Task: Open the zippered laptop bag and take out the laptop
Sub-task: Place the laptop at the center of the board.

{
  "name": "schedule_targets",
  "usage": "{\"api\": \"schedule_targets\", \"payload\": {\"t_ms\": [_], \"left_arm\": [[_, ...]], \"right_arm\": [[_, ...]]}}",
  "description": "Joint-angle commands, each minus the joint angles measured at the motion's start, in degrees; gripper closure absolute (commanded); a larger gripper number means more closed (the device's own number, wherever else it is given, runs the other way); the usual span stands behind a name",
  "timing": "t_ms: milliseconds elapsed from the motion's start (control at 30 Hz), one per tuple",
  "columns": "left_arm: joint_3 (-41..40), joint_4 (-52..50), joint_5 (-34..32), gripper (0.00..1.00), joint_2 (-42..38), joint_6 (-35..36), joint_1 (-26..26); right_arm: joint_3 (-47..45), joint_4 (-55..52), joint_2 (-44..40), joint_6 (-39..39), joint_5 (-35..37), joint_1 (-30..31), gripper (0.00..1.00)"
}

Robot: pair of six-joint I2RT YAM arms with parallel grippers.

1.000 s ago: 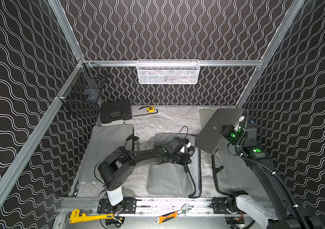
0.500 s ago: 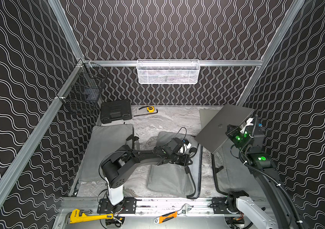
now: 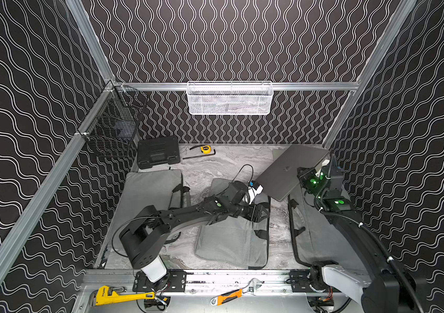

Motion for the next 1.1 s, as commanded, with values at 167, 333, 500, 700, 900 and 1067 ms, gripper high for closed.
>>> {"api": "schedule_targets", "payload": {"t_ms": [167, 333, 500, 700, 900, 1067], "left_arm": [[-2.73, 2.93, -2.23, 0.31, -3.96, -2.58, 4.58], [-4.96, 0.6, -3.0, 0.32, -8.41, -1.43, 7.08], [-7.7, -4.86, -4.18, 0.33, -14.84, 0.87, 7.48], [-12.68, -9.5, -6.66, 0.33, -23.49, 2.49, 9.16], [-14.67, -11.8, -6.28, 0.33, -28.58, 3.87, 10.96], [-14.54, -15.85, -6.83, 0.33, -30.77, 5.43, 12.35]], "right_arm": [[0.22, 26.18, 11.31, 11.51, 6.8, 4.94, 1.0], [0.0, 36.0, 18.98, 14.6, 20.91, 12.83, 1.0], [3.74, 42.42, 28.55, 17.67, 29.59, 17.99, 1.0], [10.22, 45.89, 38.24, 19.91, 37.47, 22.74, 1.0], [18.1, 42.49, 44.38, 22.85, 44.61, 24.9, 1.0], [22.22, 40.65, 50.62, 29.01, 52.11, 26.52, 1.0]]}}
